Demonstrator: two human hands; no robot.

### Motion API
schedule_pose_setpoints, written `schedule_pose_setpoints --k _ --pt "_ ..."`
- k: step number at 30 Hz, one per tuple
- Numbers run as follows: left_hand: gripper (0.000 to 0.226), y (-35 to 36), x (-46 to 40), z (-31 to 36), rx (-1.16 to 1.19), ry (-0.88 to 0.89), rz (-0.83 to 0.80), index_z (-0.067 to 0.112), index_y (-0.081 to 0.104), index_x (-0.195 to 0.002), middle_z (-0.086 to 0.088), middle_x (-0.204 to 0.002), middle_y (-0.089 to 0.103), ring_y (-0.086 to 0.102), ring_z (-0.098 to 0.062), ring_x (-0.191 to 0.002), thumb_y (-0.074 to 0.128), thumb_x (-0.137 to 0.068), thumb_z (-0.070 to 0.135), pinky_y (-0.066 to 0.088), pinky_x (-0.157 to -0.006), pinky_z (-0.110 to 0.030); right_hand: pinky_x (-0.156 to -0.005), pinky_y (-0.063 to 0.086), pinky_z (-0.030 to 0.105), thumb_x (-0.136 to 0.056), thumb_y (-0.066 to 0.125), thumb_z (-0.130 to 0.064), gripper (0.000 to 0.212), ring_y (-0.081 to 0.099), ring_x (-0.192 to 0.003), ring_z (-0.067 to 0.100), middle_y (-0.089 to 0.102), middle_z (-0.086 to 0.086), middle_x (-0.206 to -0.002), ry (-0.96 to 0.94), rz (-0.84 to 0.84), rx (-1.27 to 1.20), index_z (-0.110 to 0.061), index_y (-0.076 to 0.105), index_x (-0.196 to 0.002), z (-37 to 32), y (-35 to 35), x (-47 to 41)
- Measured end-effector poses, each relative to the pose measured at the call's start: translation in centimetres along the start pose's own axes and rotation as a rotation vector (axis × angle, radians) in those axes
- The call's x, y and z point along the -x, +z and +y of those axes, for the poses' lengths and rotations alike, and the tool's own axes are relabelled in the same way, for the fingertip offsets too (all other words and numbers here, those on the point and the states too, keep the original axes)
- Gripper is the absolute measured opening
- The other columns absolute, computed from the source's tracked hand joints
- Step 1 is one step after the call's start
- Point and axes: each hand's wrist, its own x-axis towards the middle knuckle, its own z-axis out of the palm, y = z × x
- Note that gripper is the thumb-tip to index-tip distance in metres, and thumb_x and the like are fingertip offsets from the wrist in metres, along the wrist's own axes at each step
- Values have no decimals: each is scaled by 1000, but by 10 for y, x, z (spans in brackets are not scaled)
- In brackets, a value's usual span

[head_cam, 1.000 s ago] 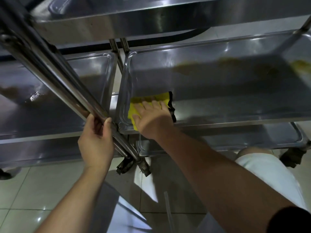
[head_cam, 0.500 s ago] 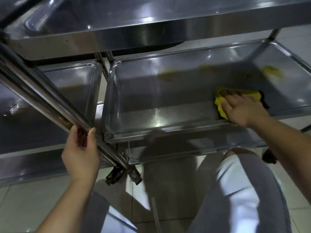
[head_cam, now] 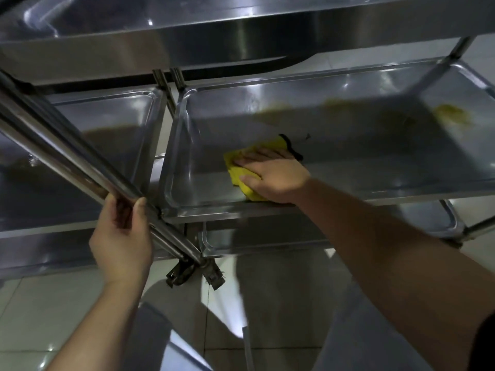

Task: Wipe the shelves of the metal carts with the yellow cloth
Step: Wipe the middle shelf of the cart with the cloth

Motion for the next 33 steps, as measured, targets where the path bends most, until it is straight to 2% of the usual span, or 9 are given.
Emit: schedule_pose_setpoints --k 5,10,14,16,20,24,28,31,33 --pt "26 -1 1 -1 -16 13 1 17 65 -123 1 -108 74 71 -14 -106 62 -103 34 53 -95 -29 -124 20 43 -100 22 -67 67 36 -149 23 36 -4 -166 204 77 13 -36 37 -158 91 -13 -1" --pt "29 0 1 2 -53 -6 15 17 65 -126 1 -105 74 69 -8 -100 63 -103 35 49 -89 -18 -128 9 49 -99 10 -73 76 14 -159 22 12 -8 -173 574 54 -52 -35 13 -165 213 -25 32" --pt "27 0 2 4 -65 -13 16 19 65 -125 6 -101 71 65 5 -89 61 -103 35 45 -84 -12 -128 7 51 -98 8 -70 76 8 -160 23 5 -8 -174 681 56 -101 -34 7 -165 218 -22 35" --pt "27 1 3 5 -52 -16 16 18 65 -125 6 -101 71 65 -1 -90 61 -104 34 47 -86 -19 -127 10 52 -100 11 -67 73 11 -159 24 7 -8 -174 639 65 -91 -34 10 -165 185 -22 29" --pt "26 1 4 8 -47 -10 8 19 65 -125 4 -101 71 66 -9 -94 59 -104 35 51 -87 -29 -123 20 48 -106 26 -56 60 27 -154 27 27 -4 -170 374 91 -42 -33 29 -161 88 -11 6" --pt "24 -4 2 9 -69 -11 5 22 65 -124 9 -100 70 66 -3 -91 61 -104 35 53 -86 -27 -124 15 47 -104 24 -59 60 19 -157 22 23 -11 -170 222 83 -13 -38 28 -161 14 8 0" --pt "23 -7 0 10 -70 -21 -25 24 65 -124 12 -108 71 68 -1 -101 63 -103 33 52 -91 -27 -123 14 46 -104 22 -61 60 18 -157 19 22 -14 -170 171 73 9 -41 27 -161 21 10 30" --pt "28 -7 0 13 -69 -36 -44 21 64 -129 10 -115 71 67 -2 -108 63 -103 30 52 -97 -27 -118 22 45 -100 21 -61 63 36 -148 24 40 -9 -163 234 160 72 -38 39 -156 46 14 65" --pt "33 -7 1 15 -62 -58 -49 19 64 -134 10 -118 71 66 1 -109 63 -103 29 51 -98 -25 -117 25 46 -97 14 -64 68 42 -143 26 43 -6 -161 293 155 100 -36 40 -155 78 11 87"
